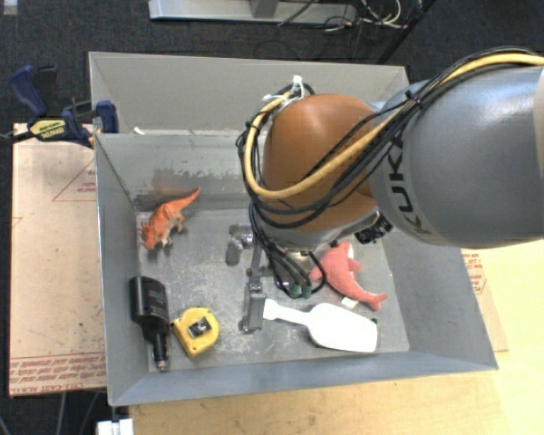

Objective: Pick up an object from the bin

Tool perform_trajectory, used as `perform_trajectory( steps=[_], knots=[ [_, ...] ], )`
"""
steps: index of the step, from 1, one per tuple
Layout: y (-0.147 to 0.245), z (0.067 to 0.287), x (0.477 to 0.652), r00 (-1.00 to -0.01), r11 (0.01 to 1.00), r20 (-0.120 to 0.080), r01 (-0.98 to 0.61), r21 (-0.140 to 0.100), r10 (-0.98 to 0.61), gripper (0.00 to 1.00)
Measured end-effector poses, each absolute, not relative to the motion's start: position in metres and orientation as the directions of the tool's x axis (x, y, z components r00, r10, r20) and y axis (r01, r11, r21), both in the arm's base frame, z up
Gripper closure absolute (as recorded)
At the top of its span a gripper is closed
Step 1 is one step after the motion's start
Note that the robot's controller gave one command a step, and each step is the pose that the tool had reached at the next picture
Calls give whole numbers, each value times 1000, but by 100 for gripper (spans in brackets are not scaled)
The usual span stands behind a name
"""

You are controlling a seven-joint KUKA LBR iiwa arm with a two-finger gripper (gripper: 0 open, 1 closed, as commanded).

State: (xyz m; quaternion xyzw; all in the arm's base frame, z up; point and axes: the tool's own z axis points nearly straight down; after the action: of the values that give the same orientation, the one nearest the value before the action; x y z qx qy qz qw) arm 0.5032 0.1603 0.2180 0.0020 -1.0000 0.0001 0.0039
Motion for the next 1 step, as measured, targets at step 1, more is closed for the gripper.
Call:
perform_trajectory(
  steps=[1],
  knots=[
    [159,222,505,-1000,1000,0,0,1,0,0]
  ],
)
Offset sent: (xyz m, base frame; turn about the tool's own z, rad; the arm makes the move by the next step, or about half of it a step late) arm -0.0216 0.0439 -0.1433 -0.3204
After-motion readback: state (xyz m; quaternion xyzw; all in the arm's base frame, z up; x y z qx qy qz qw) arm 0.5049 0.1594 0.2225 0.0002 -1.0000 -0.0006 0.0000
